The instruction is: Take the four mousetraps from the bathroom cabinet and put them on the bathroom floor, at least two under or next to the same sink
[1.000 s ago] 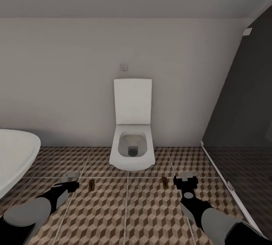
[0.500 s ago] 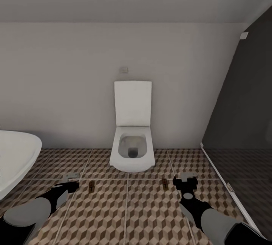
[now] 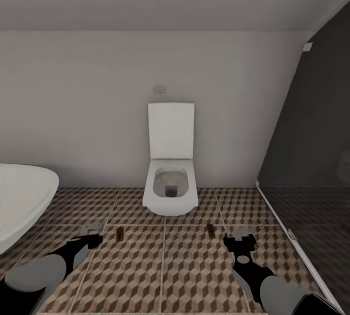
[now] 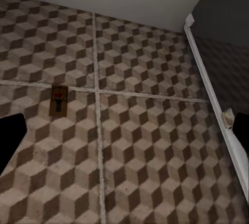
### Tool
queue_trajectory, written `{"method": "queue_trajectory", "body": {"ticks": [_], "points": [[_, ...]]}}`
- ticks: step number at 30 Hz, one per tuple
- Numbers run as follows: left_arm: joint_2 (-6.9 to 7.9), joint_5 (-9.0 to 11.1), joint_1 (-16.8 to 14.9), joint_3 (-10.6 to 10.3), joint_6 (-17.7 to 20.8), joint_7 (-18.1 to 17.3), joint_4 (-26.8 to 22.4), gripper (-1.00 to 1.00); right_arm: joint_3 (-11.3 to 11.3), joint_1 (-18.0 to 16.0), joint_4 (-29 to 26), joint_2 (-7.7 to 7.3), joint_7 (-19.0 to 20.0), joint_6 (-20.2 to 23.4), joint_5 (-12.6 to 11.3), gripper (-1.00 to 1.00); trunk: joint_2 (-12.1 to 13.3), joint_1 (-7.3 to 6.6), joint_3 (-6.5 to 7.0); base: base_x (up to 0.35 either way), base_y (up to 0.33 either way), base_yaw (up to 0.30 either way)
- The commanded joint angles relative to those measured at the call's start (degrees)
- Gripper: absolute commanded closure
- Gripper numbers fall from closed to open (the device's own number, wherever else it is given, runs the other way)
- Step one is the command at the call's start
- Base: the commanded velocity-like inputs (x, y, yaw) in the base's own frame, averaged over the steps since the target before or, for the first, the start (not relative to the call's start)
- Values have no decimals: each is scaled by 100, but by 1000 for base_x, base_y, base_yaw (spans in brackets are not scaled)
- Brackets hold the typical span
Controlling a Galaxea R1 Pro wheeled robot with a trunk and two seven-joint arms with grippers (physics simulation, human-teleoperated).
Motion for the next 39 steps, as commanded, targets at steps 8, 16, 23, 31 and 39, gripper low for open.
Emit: {"method": "queue_trajectory", "body": {"ticks": [8,16,23,31,39], "points": [[-9,52,62,-42,12,14,-26,-100,52,201,53,0,-15,-14,-46,-100,-2,-3,-5,-238,0,0],[-34,59,148,-40,-25,0,-38,-100,56,252,60,10,-15,-14,-50,-100,-2,-3,-5,-148,0,0],[-34,62,211,-40,-45,-5,-40,-100,52,274,61,2,-15,-14,-45,-100,-2,-3,-5,-29,0,0],[-31,67,243,-40,-42,4,-40,-100,51,278,62,-4,-15,-14,-43,-100,118,-69,49,-6,0,0],[-15,62,365,-37,-49,28,-34,-100,55,282,73,3,-14,-14,-55,-100,439,-244,193,-1,0,0]]}}
